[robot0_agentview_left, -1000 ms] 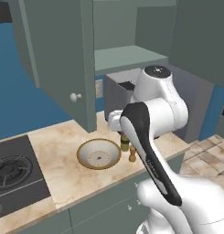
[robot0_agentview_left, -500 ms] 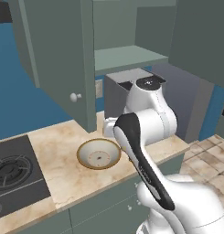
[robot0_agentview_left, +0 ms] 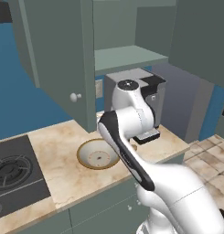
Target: Retrieve the bottle and the shaker from the cabinet and place them next to the mixing bowl on the counter. Then add garlic from the fridge to the mixing bowl.
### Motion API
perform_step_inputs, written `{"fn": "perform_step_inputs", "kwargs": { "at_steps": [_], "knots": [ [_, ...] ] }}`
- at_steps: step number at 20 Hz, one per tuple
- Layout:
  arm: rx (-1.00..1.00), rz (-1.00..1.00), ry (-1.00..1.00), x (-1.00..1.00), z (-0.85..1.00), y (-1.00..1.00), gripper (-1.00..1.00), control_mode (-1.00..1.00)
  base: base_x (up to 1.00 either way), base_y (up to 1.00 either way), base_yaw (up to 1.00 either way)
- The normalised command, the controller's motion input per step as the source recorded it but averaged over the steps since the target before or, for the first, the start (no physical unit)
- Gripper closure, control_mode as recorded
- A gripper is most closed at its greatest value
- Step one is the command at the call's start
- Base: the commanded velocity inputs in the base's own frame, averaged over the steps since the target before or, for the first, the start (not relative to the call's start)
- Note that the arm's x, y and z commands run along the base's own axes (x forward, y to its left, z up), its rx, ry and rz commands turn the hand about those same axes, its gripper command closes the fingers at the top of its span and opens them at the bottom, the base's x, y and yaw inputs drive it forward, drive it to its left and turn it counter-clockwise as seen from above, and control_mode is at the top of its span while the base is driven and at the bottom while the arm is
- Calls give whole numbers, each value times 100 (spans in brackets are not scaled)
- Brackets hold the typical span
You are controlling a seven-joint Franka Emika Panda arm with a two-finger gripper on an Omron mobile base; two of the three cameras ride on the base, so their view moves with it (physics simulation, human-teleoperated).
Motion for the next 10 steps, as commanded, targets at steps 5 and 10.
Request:
{"fn": "perform_step_inputs", "kwargs": {
  "at_steps": [5,10],
  "knots": [
    [3,5,0,23,-42,0,100,-100,0,0,0],
    [3,9,0,2,-42,3,100,-100,0,0,0]
  ]
}}
